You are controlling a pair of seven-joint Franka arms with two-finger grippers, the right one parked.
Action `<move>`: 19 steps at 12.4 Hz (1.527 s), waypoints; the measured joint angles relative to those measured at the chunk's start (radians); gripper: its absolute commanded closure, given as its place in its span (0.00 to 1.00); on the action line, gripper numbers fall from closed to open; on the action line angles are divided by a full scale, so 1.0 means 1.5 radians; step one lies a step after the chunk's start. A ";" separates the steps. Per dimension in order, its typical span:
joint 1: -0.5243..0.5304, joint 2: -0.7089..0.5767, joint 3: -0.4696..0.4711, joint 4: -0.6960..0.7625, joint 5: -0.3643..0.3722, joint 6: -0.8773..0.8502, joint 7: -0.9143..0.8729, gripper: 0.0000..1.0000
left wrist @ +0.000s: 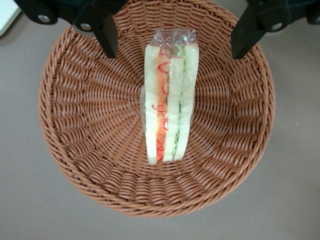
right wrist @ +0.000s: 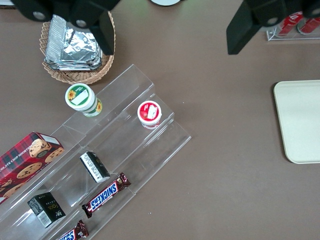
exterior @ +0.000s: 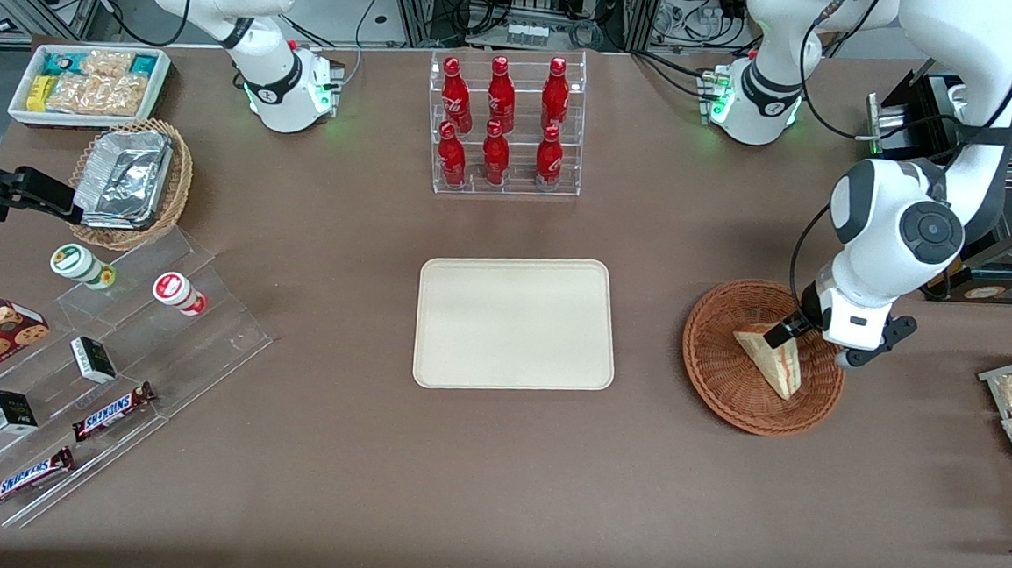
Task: Place sandwich from basket to tray
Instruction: 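Lower the left gripper and close it on the wrapped sandwich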
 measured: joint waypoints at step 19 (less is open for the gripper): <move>0.000 0.076 0.000 0.002 0.000 0.041 0.033 1.00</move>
